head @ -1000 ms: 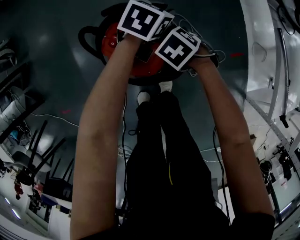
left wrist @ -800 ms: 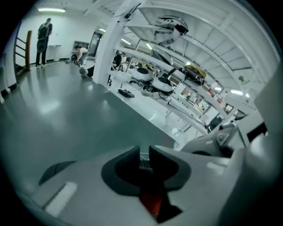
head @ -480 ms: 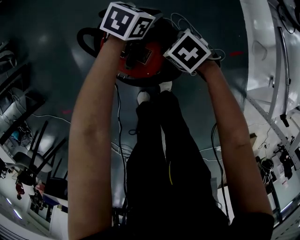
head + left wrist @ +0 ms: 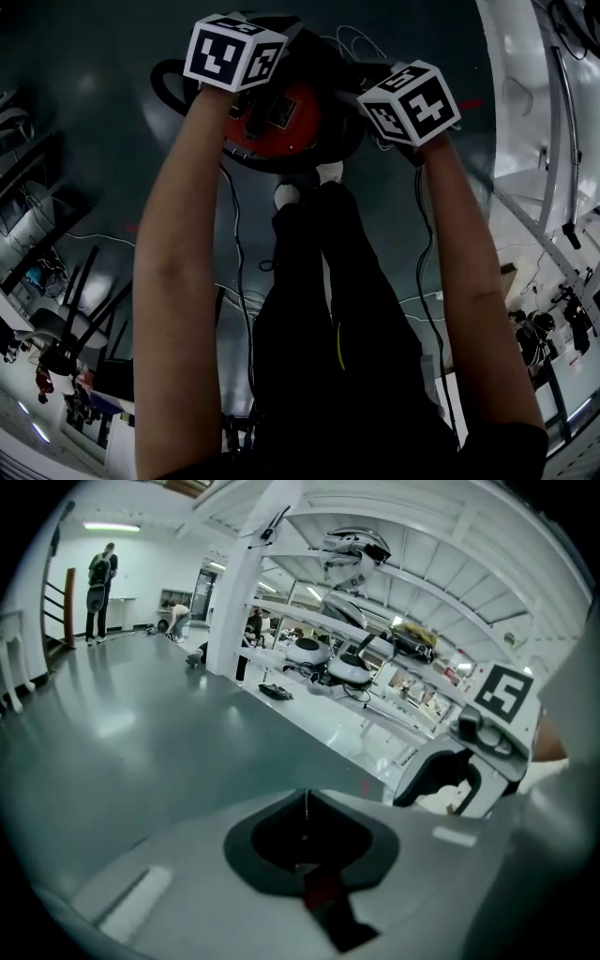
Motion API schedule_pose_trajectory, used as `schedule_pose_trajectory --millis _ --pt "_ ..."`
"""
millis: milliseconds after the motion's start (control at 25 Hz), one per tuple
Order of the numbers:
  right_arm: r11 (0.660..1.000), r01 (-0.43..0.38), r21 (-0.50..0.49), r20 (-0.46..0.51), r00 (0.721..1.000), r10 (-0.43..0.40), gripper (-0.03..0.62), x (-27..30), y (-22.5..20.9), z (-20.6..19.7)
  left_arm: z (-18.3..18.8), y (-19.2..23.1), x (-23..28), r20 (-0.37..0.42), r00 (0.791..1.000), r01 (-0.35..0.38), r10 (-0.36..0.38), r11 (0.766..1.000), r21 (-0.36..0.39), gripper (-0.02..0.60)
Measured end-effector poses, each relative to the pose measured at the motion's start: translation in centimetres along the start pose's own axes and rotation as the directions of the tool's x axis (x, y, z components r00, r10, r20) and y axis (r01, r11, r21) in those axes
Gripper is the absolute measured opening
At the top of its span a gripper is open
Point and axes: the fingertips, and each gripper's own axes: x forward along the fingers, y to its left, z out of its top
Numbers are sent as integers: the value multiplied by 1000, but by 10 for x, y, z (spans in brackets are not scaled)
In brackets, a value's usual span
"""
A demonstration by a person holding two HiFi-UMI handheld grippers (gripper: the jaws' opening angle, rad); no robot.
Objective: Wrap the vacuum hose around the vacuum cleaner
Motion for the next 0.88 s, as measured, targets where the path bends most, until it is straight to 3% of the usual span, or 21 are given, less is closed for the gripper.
schedule_pose_trajectory --millis 400,480,880 --pt "999 -9 38 23 1000 8 218 3 8 -9 -6 -12 -9 13 1000 -27 26 999 34 44" --pt "999 -9 42 21 1000 8 190 5 9 -11 -9 -16 -10 17 1000 -21 20 999 25 48" --pt "998 -17 58 30 999 15 203 8 17 -18 -21 -18 -25 50 998 -37 37 999 -14 71"
